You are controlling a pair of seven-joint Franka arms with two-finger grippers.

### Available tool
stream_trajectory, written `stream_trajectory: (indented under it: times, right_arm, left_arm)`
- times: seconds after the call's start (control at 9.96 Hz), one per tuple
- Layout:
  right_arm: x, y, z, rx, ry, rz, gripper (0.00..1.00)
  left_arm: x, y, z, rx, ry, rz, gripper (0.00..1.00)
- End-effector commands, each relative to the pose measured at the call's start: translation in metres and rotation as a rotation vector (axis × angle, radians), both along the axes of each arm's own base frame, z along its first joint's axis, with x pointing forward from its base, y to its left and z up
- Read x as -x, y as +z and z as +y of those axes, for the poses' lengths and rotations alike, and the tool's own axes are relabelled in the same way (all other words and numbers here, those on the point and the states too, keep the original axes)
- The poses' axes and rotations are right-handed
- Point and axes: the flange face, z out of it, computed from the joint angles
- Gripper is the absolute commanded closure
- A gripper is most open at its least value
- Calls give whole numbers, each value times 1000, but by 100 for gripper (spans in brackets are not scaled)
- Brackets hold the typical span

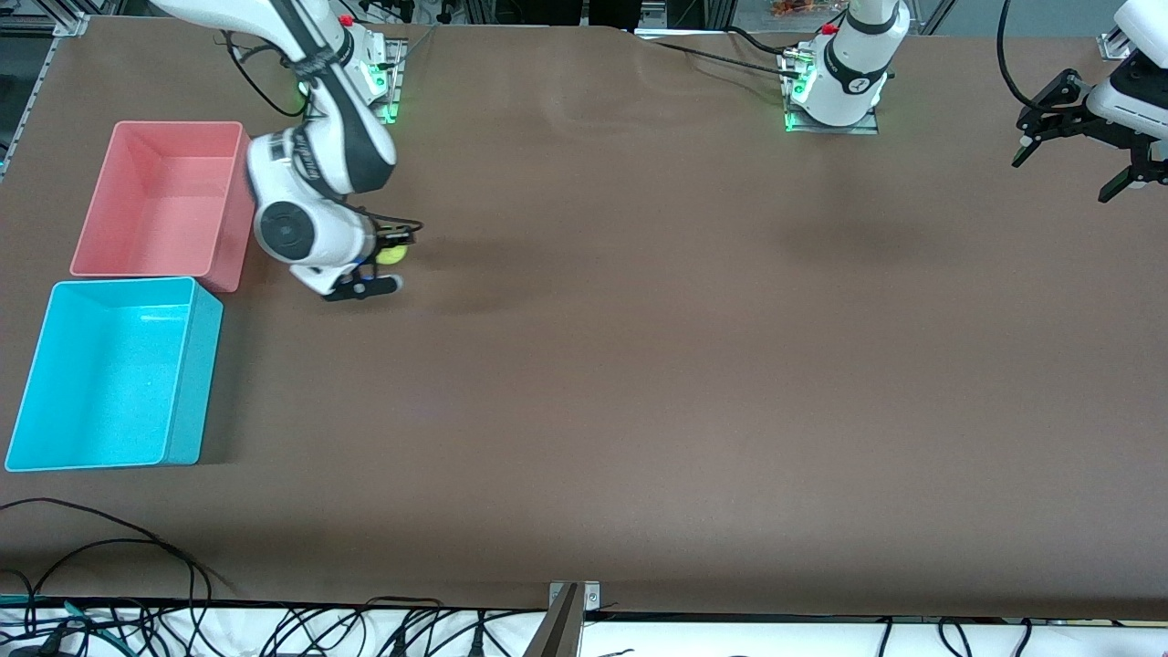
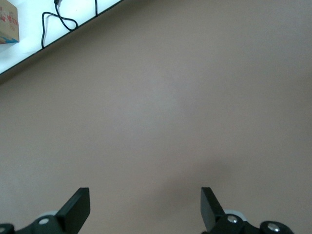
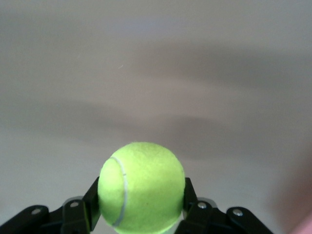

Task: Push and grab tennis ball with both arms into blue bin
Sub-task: 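Carry the ball over the cyan bin with the right gripper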

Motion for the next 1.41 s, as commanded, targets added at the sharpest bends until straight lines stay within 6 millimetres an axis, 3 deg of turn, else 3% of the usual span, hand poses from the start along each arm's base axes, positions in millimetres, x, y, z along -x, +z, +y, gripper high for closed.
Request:
stream_trajectory:
  times: [0.0,0.2,0.3,0.5,0.7,0.9,1.0,1.31]
  right_arm:
    - [-61,72,-60,125,120,-46,94]
    - [-82,87,-135,154,179,-63,93]
    - [-91,87,-173,136,209,-56,93]
    - [-104,97,-237,95,251,-65,93]
    - [-120,94,-287,62,307,-94,93]
    - [-128,64,-337,16,356,-145,93]
    - [-130,46,-346,-77,343,-164,93]
    - [-128,6,-385,-160,350,-150,93]
  left_arm:
    - [-5,3,1,14,13,10,0]
    - [-19,1,18,45,165,114,0]
    - [-18,1,14,59,317,133,0]
    - [-12,-4,-16,43,476,196,0]
    - [-11,-7,-17,38,503,224,0]
    - [-18,-5,-25,34,487,230,0]
    - [-30,-18,-32,22,474,270,0]
    - [-40,-19,-42,20,447,279,0]
